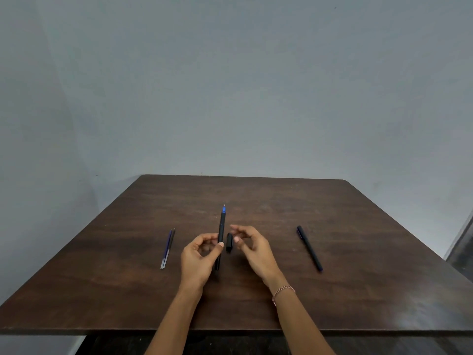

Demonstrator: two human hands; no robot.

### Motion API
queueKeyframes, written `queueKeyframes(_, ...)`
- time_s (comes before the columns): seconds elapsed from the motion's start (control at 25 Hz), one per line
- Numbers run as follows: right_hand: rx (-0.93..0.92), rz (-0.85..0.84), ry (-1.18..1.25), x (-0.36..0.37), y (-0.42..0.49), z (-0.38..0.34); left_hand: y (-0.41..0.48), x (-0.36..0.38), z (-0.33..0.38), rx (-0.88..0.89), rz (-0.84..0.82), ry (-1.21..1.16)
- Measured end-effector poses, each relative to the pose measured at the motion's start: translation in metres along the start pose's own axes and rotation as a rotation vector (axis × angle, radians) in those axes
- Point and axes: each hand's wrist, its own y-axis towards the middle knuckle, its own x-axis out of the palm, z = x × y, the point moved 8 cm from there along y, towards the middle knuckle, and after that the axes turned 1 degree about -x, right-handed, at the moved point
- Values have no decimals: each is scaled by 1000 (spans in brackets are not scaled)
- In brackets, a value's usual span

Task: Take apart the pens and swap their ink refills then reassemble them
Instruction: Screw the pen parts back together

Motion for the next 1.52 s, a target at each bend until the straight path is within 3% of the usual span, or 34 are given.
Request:
queueKeyframes(0.36, -101, -124, -817, 24, 3, 10, 2, -4, -6, -45, 53, -7)
queueKeyframes(0.92, -73, 45, -904, 13, 0, -4, 2, 1, -7, -40, -10, 35)
queueKeyframes(1.12, 23, 107, -769, 0, -1, -3, 1, 2, -5, -27, -22, 42)
queueKeyframes(1.32, 264, 359, -161, -35, -7, 17, 0, 6, -3, -1, -64, 83)
queueKeyframes(1.52, 248, 328, 61, -31, -6, 22, -2, 12, 0, 31, -141, 169)
